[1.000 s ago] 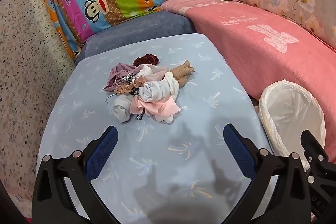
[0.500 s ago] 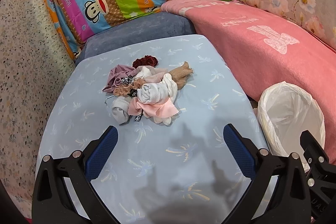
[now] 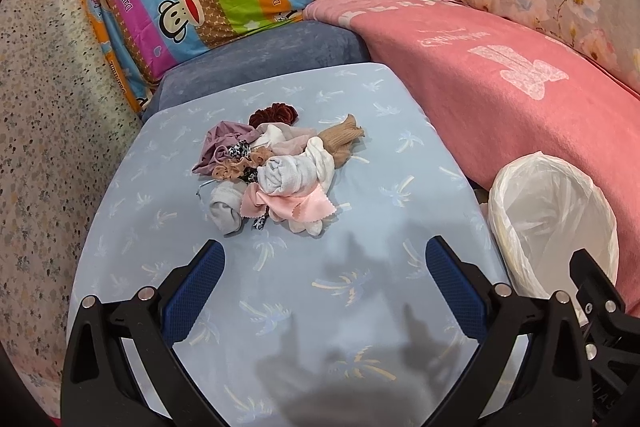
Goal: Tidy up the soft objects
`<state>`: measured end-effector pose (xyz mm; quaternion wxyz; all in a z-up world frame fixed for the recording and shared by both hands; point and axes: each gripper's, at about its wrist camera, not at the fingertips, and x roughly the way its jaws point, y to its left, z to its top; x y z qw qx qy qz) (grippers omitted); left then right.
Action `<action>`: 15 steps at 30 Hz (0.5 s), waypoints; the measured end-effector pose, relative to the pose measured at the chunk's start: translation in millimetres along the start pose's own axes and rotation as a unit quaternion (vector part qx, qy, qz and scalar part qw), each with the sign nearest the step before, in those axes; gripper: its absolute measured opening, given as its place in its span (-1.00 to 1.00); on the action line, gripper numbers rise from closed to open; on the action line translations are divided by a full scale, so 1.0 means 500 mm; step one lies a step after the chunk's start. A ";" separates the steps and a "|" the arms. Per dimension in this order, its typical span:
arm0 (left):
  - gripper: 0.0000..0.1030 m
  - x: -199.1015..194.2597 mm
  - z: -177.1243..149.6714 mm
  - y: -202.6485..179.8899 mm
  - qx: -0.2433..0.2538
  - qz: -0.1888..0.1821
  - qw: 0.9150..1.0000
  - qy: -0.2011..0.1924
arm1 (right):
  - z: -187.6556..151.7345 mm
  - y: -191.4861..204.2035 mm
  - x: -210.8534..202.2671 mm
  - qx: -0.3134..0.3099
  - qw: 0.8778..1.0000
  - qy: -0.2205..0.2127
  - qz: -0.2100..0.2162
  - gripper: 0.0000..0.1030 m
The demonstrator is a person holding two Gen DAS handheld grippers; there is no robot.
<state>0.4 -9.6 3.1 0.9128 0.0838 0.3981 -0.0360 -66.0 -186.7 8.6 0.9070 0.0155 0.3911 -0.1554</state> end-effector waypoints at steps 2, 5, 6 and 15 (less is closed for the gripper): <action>0.86 0.000 0.001 0.001 -0.002 -0.001 1.000 0.001 | -0.001 -0.002 0.001 0.002 1.000 0.001 0.000 0.90; 0.86 -0.001 0.000 0.001 -0.002 0.001 1.000 0.000 | -0.003 -0.004 0.002 0.002 1.000 0.001 0.000 0.90; 0.86 -0.001 0.000 0.001 -0.003 0.002 1.000 -0.001 | -0.003 -0.004 0.002 0.003 1.000 0.002 -0.001 0.90; 0.86 -0.002 -0.001 0.003 -0.009 0.001 1.000 0.003 | -0.003 -0.004 0.003 0.002 1.000 0.002 0.000 0.90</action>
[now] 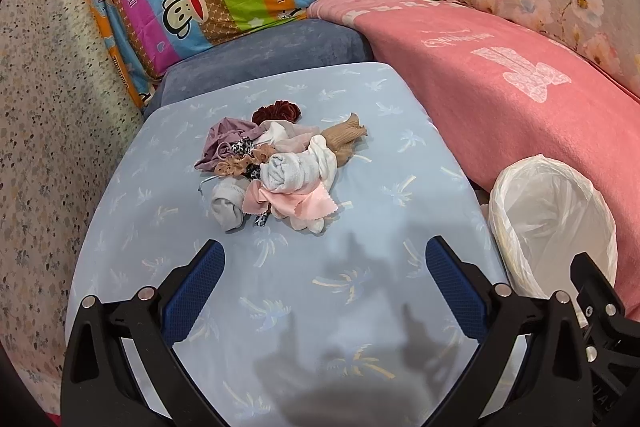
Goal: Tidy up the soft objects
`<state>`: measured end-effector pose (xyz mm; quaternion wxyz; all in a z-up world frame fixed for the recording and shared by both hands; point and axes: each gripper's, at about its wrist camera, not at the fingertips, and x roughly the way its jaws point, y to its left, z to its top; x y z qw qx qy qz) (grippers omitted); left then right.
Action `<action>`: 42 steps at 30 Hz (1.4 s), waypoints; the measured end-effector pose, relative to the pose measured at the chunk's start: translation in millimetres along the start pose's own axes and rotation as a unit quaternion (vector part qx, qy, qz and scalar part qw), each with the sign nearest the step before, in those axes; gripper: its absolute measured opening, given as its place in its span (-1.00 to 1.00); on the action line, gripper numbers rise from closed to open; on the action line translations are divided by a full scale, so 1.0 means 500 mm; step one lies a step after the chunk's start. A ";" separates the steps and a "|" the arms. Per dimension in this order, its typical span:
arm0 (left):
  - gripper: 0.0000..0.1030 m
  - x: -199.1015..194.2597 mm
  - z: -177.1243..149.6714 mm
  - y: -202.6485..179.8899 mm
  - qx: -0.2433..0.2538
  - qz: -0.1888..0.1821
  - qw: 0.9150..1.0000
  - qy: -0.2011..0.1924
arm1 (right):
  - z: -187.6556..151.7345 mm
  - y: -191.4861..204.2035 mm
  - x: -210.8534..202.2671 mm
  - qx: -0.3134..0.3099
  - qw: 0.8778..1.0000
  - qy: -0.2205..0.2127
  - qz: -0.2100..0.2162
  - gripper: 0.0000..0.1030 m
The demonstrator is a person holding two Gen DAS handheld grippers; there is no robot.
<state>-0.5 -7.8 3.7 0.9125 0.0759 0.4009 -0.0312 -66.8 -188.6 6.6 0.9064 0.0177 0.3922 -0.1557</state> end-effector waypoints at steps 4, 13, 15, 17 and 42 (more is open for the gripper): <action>0.86 -0.004 0.001 0.008 -0.008 0.006 1.000 -0.002 | 0.000 0.005 -0.007 -0.003 1.000 -0.002 0.003 0.90; 0.86 -0.008 -0.003 0.011 -0.013 0.011 1.000 -0.001 | 0.001 0.011 -0.018 -0.009 1.000 -0.005 0.011 0.90; 0.86 -0.008 -0.003 0.011 -0.013 0.011 1.000 0.001 | 0.001 0.010 -0.020 -0.009 1.000 -0.006 0.011 0.90; 0.86 -0.008 -0.004 0.010 -0.013 0.011 1.000 0.002 | 0.002 0.010 -0.020 -0.008 1.000 -0.006 0.011 0.90; 0.86 -0.014 -0.007 0.004 -0.012 0.011 1.000 0.000 | 0.003 0.001 -0.028 -0.006 1.000 -0.009 0.010 0.90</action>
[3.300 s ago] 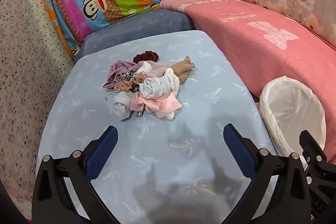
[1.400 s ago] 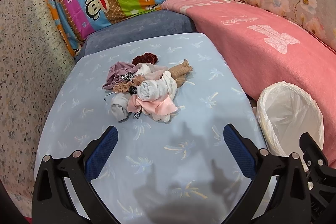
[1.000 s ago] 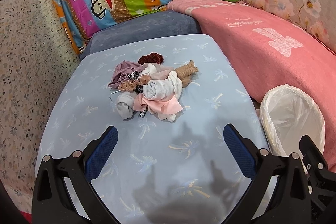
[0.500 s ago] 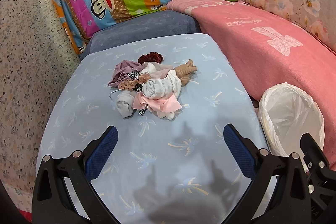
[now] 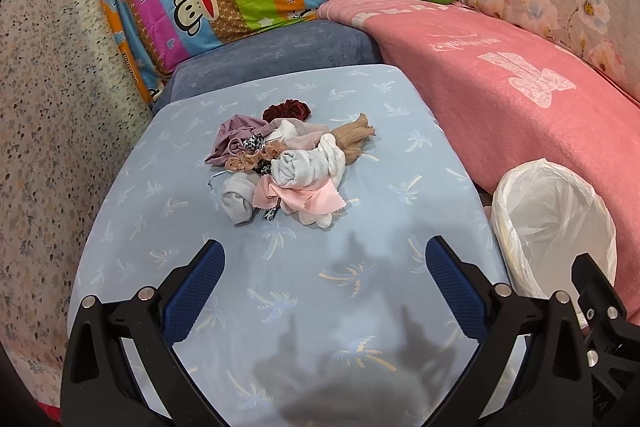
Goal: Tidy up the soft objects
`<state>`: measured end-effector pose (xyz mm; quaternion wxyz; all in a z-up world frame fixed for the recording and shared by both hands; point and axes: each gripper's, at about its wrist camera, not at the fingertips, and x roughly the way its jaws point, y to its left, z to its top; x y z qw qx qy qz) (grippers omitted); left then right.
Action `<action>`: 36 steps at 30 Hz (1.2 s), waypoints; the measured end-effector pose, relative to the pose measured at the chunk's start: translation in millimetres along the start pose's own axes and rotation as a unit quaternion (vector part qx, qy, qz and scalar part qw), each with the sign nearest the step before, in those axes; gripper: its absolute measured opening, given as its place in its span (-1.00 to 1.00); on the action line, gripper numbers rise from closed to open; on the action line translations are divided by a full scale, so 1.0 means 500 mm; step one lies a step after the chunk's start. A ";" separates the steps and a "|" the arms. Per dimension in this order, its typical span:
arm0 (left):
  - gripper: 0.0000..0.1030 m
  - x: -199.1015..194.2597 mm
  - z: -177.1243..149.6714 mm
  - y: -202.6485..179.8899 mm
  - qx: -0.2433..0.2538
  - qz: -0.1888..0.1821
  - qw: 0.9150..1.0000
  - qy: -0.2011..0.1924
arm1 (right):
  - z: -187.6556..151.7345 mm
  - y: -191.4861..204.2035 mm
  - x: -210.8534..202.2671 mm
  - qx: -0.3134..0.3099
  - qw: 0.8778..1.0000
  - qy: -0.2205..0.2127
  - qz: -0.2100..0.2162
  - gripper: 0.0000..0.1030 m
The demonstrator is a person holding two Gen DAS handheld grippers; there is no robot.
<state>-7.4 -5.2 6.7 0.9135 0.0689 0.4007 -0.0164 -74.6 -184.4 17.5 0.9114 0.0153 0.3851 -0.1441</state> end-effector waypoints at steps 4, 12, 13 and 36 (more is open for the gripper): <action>0.86 -0.001 0.002 -0.001 0.001 0.000 1.000 -0.001 | 0.001 0.000 0.000 0.002 1.000 0.000 0.001 0.90; 0.86 0.003 0.006 0.000 0.005 -0.005 1.000 0.003 | 0.002 0.000 0.000 0.001 1.000 0.000 -0.001 0.90; 0.86 0.004 0.007 0.002 0.006 -0.006 1.000 0.003 | 0.004 0.000 0.000 0.001 1.000 -0.001 -0.001 0.90; 0.86 0.023 0.006 0.019 0.020 -0.047 0.999 0.002 | 0.006 0.007 0.007 0.022 0.999 -0.004 -0.030 0.90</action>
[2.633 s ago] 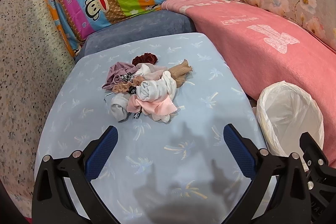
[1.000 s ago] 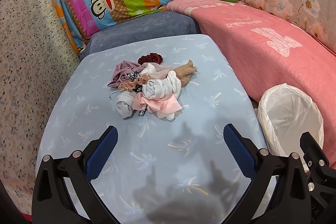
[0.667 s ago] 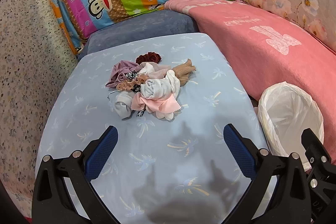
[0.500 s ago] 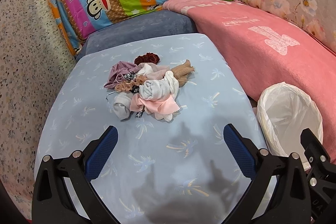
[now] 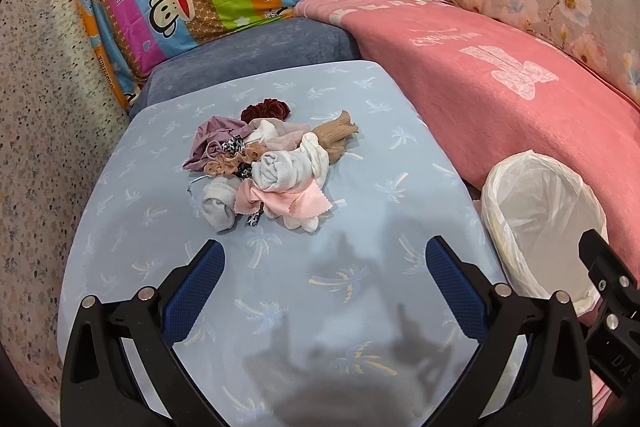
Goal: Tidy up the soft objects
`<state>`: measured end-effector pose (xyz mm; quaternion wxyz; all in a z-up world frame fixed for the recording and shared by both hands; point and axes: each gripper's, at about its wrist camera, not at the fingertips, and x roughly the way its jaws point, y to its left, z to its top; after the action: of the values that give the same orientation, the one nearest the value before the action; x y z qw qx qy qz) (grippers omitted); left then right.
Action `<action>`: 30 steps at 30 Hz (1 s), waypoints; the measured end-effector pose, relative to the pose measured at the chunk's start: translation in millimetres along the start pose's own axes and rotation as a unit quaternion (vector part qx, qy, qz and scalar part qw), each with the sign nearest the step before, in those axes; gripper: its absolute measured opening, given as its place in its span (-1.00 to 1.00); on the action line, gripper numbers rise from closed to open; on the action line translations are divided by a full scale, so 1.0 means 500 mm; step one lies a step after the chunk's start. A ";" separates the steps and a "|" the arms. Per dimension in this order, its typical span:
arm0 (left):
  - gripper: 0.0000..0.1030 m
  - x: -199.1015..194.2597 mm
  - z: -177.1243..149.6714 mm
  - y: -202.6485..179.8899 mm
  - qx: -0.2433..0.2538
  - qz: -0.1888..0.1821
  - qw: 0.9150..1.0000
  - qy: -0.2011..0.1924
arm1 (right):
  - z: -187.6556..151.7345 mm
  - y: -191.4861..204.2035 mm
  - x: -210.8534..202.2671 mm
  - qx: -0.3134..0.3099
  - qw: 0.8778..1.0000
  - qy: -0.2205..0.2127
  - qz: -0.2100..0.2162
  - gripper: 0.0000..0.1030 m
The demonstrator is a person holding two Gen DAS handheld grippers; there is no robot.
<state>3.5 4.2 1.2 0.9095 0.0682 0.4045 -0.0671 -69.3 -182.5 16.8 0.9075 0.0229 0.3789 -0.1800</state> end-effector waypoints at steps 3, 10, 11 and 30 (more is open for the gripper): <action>0.86 0.008 0.001 0.009 0.000 -0.010 1.000 0.003 | -0.001 0.005 0.003 0.003 1.000 0.001 0.000 0.90; 0.86 0.041 0.003 0.051 0.000 -0.019 1.000 0.011 | -0.003 0.032 0.019 0.012 1.000 0.000 0.000 0.90; 0.86 0.047 0.003 0.058 0.004 -0.018 1.000 0.010 | -0.003 0.037 0.022 0.016 1.000 -0.003 0.000 0.90; 0.86 0.242 0.004 0.295 -0.037 -0.047 0.997 0.057 | 0.009 0.262 0.141 0.000 0.997 -0.001 0.075 0.90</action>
<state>111.3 140.6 -77.3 0.8827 0.0188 0.4607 -0.0904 24.6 -82.7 -41.7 0.9188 0.0514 0.3752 -0.1116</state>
